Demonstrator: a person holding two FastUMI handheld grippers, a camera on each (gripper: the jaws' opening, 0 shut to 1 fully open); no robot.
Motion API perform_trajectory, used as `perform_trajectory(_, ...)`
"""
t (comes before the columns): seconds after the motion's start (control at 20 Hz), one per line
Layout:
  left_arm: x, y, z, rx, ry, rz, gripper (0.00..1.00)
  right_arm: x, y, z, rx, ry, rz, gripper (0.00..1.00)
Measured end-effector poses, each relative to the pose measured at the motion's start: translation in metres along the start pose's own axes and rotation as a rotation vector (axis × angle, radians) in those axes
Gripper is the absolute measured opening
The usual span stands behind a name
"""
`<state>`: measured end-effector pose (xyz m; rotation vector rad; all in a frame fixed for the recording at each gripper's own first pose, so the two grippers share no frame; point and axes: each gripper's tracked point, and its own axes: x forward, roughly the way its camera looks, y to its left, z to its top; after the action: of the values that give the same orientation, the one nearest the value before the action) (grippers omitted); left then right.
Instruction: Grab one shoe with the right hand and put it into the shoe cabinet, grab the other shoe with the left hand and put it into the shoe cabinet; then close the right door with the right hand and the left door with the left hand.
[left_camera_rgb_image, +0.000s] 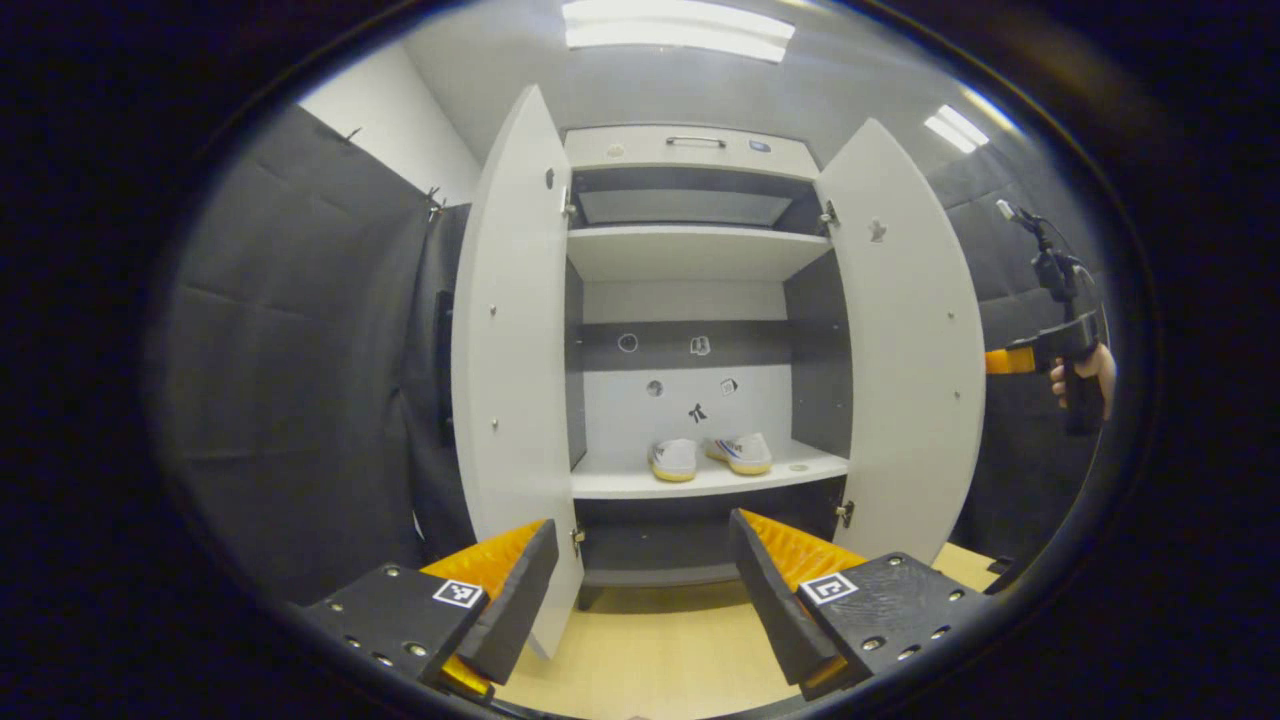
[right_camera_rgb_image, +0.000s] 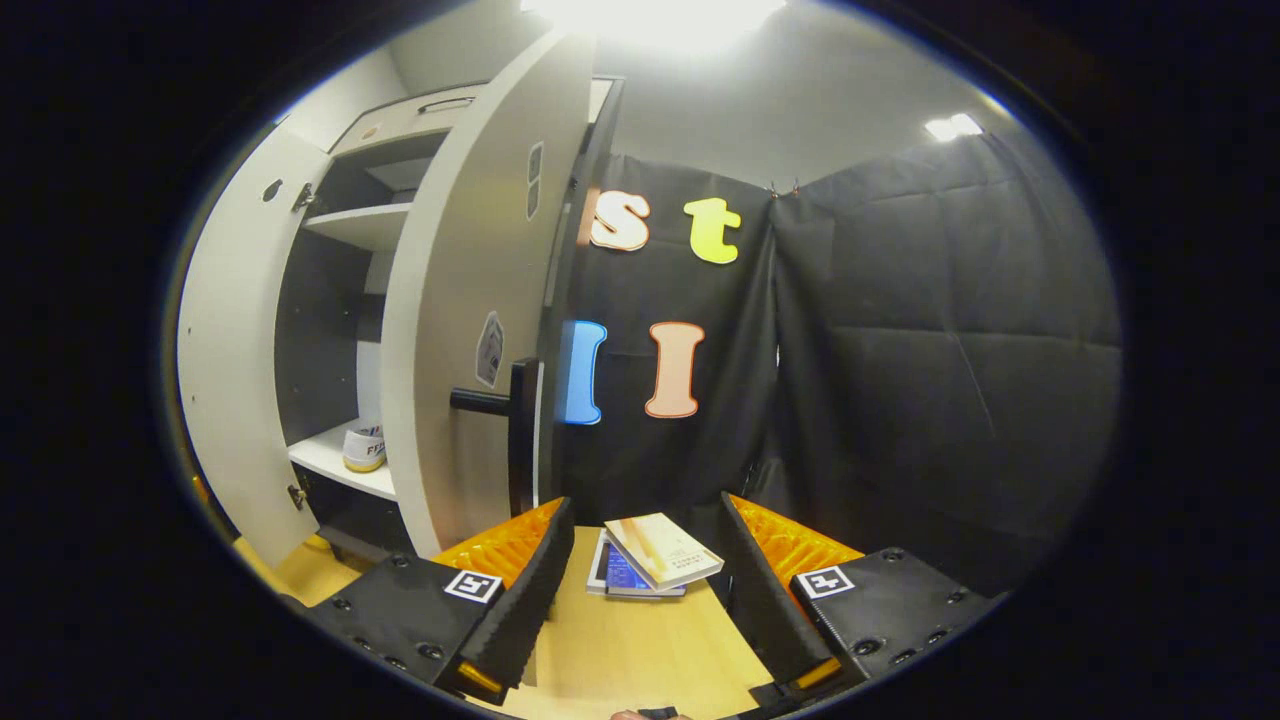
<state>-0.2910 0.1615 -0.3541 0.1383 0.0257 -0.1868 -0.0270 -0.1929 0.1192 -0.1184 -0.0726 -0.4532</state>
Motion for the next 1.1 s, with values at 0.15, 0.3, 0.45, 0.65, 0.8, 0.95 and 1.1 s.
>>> perform_trajectory(0.15, -0.013, 0.012, -0.011, -0.011, 0.024, 0.014, 1.00, -0.002, 0.016, -0.001, 0.053, 0.001, 0.037, 0.86)
perform_trajectory(0.3, -0.016, 0.024, -0.012, -0.022, 0.034, 0.038, 0.99, -0.004, 0.027, -0.002, 0.053, -0.005, 0.050, 0.86)
perform_trajectory(0.45, -0.018, 0.036, -0.015, -0.035, 0.042, 0.064, 0.99, -0.007, 0.038, 0.003, 0.012, -0.035, 0.056, 0.85)
perform_trajectory(0.65, -0.018, 0.046, -0.020, -0.076, 0.049, 0.086, 1.00, -0.006, 0.068, 0.006, 0.054, -0.041, 0.130, 0.86)
perform_trajectory(0.8, -0.020, 0.053, -0.023, -0.087, 0.048, 0.101, 0.98, -0.004, 0.089, 0.010, 0.044, -0.066, 0.166, 0.90)
perform_trajectory(0.95, -0.022, 0.062, -0.027, -0.079, 0.057, 0.123, 0.98, -0.001, 0.115, 0.015, 0.027, -0.094, 0.222, 0.89)
perform_trajectory(1.1, -0.029, 0.073, -0.026, -0.066, 0.061, 0.154, 0.99, 0.007, 0.144, 0.017, 0.036, -0.096, 0.276, 0.86)
